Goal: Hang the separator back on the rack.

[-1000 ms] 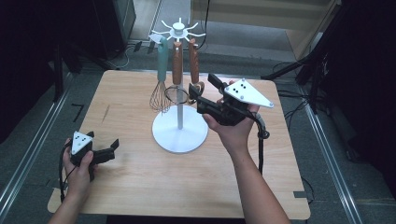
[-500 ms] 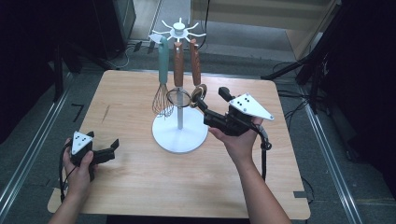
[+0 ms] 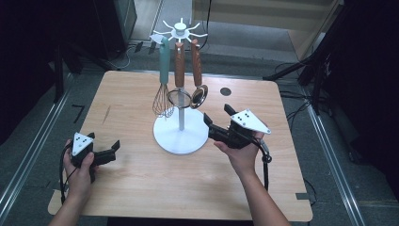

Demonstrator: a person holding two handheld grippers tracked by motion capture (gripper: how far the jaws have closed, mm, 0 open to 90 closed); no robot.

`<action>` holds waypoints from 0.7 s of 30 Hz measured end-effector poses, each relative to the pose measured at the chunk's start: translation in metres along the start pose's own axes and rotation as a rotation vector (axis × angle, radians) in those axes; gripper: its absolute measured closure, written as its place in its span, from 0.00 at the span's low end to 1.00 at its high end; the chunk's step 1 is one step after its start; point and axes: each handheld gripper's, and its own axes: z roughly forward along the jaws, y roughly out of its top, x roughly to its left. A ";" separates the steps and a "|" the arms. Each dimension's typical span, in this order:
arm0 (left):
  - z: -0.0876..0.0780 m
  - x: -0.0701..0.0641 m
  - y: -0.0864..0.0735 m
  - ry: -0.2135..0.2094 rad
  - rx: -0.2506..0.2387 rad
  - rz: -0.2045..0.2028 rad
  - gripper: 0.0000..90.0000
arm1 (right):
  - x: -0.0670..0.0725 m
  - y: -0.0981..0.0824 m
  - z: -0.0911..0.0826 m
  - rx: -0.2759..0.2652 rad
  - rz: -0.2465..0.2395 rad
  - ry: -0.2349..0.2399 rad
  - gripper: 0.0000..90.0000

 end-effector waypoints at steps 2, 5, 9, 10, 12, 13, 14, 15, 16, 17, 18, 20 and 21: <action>0.000 0.000 0.000 -0.001 -0.001 0.001 0.00 | -0.001 -0.005 0.000 0.006 0.002 -0.006 0.26; 0.000 0.000 0.000 0.000 0.000 -0.001 0.00 | -0.003 -0.012 -0.001 0.021 -0.008 -0.023 0.26; 0.000 0.000 0.000 0.000 0.001 0.000 0.00 | -0.004 -0.023 0.000 0.045 -0.028 -0.040 0.26; 0.000 0.000 0.000 0.000 0.001 0.000 0.00 | -0.004 -0.026 0.000 0.049 -0.029 -0.045 0.26; 0.000 0.000 0.000 0.001 0.001 0.000 0.00 | -0.006 -0.030 -0.001 0.054 -0.024 -0.049 0.26; 0.000 0.000 0.000 0.000 0.001 0.001 0.00 | -0.007 -0.033 -0.001 0.061 -0.019 -0.051 0.26; 0.000 0.000 0.000 0.000 0.001 0.000 0.00 | -0.008 -0.035 -0.001 0.065 -0.017 -0.051 0.26; 0.000 0.000 0.000 0.000 0.001 0.001 0.00 | -0.008 -0.037 -0.001 0.069 -0.015 -0.050 0.26; 0.000 0.000 0.000 -0.001 0.004 0.000 0.00 | -0.009 -0.039 -0.001 0.075 -0.017 -0.052 0.26; 0.000 0.000 0.000 -0.007 0.011 -0.005 0.00 | -0.009 -0.042 -0.001 0.078 -0.021 -0.055 0.26; 0.000 0.000 0.000 -0.004 0.008 -0.004 0.00 | -0.010 -0.044 -0.002 0.085 -0.021 -0.055 0.26; 0.000 0.000 0.000 -0.004 0.008 -0.001 0.00 | -0.011 -0.048 -0.003 0.086 -0.017 -0.057 0.27; 0.000 0.000 0.000 -0.003 0.008 -0.001 0.00 | -0.012 -0.050 -0.004 0.090 -0.014 -0.063 0.27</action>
